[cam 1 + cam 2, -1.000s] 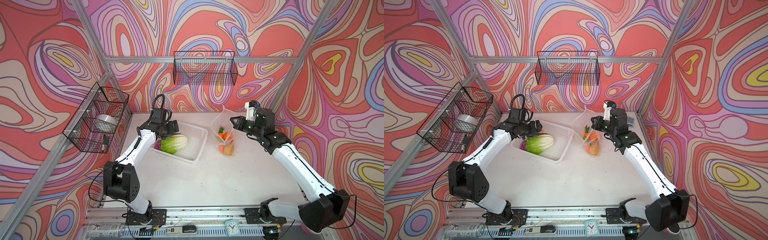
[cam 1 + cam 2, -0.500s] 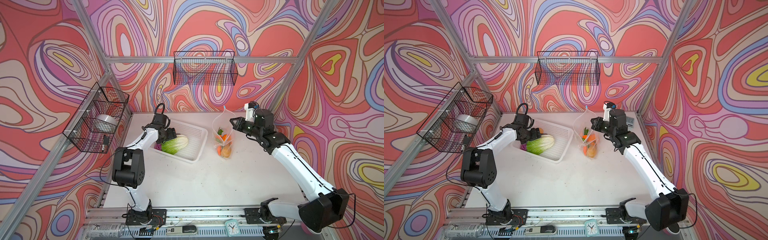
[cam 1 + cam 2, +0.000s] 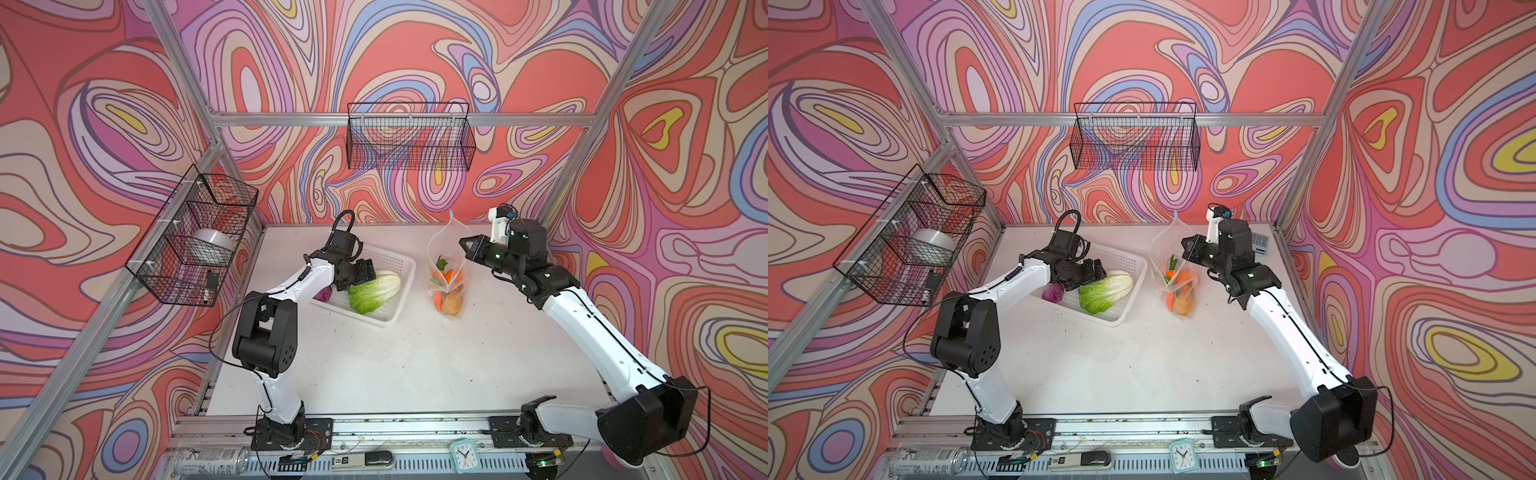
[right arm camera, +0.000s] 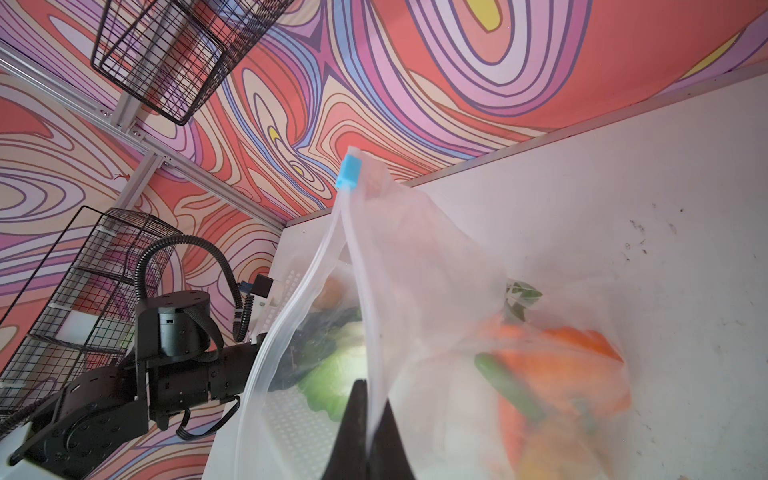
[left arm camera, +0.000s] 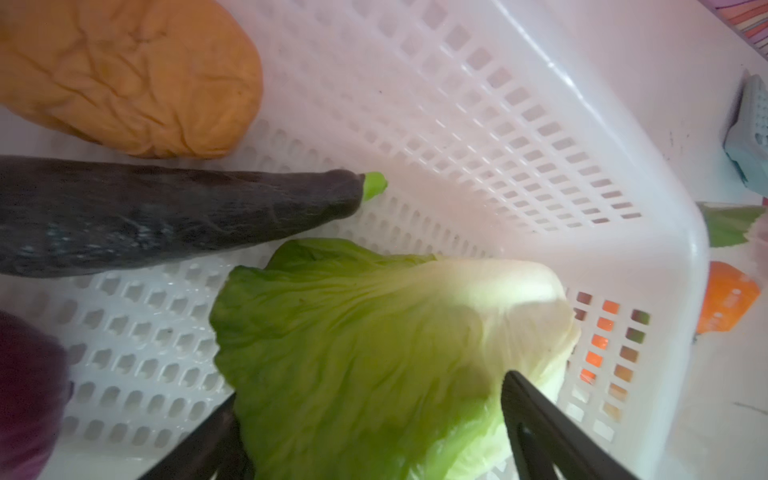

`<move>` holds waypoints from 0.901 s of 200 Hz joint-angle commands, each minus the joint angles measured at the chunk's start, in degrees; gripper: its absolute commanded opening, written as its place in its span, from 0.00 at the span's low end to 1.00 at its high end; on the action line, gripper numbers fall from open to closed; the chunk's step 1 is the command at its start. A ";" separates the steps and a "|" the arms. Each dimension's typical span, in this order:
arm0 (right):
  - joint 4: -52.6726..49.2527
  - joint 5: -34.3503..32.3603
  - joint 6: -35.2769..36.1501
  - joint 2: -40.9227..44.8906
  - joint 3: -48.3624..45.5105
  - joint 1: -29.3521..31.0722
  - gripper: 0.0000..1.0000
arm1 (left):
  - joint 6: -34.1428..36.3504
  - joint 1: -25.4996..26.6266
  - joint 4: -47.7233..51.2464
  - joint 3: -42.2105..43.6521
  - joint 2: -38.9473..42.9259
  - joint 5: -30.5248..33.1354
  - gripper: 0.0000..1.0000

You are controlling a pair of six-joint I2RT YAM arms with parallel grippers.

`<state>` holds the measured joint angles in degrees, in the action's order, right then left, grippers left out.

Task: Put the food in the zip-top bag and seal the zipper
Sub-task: 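Reach the left gripper into the basket toward the cabbage, then lower the left gripper onto the red onion and close it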

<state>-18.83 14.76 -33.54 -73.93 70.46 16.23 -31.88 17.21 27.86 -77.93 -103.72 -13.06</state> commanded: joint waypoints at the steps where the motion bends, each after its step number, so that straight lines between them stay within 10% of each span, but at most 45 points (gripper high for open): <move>1: 0.92 -0.69 0.40 0.63 -0.67 0.21 0.00 | 0.45 -0.31 2.61 -2.87 0.15 1.99 0.90; 180: 2.59 0.62 -0.08 0.10 -0.96 0.21 0.00 | 17.79 -7.68 25.22 -11.32 -5.92 23.89 0.80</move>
<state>-18.11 14.66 -33.56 -73.67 69.71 16.23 -16.73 9.61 48.07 -87.88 -106.39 6.94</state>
